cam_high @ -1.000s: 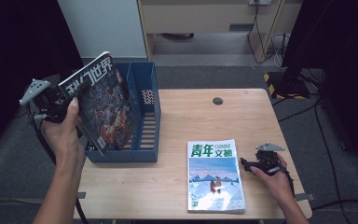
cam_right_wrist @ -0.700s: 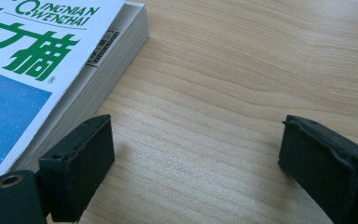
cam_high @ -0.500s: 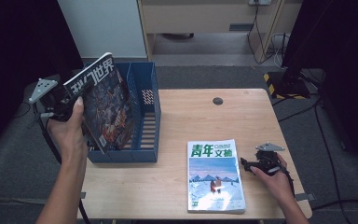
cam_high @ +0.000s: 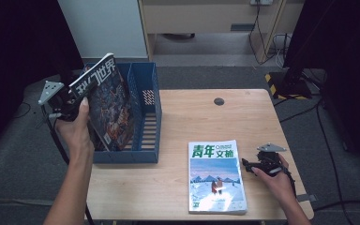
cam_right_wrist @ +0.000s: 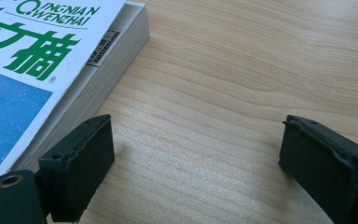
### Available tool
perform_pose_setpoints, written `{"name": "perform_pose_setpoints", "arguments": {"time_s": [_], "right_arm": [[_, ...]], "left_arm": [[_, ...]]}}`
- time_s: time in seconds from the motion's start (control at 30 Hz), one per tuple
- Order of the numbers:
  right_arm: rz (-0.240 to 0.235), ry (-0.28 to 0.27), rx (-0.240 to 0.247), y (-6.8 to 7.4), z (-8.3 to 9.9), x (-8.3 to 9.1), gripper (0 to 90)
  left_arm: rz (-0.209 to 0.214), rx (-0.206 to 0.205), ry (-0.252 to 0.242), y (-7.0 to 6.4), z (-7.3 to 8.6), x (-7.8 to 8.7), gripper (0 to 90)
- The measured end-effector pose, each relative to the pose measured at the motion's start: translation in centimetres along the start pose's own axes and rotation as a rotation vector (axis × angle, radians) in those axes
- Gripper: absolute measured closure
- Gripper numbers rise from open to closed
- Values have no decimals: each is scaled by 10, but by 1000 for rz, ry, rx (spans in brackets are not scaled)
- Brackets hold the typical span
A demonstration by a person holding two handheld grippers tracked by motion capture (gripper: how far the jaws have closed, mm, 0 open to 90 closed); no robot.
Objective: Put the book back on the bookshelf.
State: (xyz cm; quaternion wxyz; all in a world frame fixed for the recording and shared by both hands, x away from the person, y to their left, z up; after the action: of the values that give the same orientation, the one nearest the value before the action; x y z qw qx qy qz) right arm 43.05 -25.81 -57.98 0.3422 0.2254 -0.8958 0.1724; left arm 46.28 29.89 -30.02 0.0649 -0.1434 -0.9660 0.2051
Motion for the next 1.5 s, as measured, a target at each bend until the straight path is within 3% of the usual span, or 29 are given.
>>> {"name": "perform_pose_setpoints", "arguments": {"time_s": [0.13,0.6,1.1,1.5], "right_arm": [[1,-1,0,0,0,0,102],[2,-1,0,0,0,0,102],[1,2,4,0,0,0,101],[1,2,4,0,0,0,101]], "left_arm": [[0,-6,-4,1,2,-2,819],[3,33,-37,6,7,-7,819],[-12,23,-46,3,11,-13,820],[-34,-11,-57,2,8,-11,820]]}}
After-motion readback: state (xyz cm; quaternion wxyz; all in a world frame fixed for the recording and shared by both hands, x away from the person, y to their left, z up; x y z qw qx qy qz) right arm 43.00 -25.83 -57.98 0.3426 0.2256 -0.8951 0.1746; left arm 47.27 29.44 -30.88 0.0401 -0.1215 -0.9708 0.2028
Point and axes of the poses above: each handheld gripper's, and its own axes: x roughly backward along the jaws, z roughly out of its underside, y roughly to its left, the point moved 6 cm from there along -x, roughly forward along the jaws, and after that the axes turned 13 degrees about x, right-handed, at the moved point
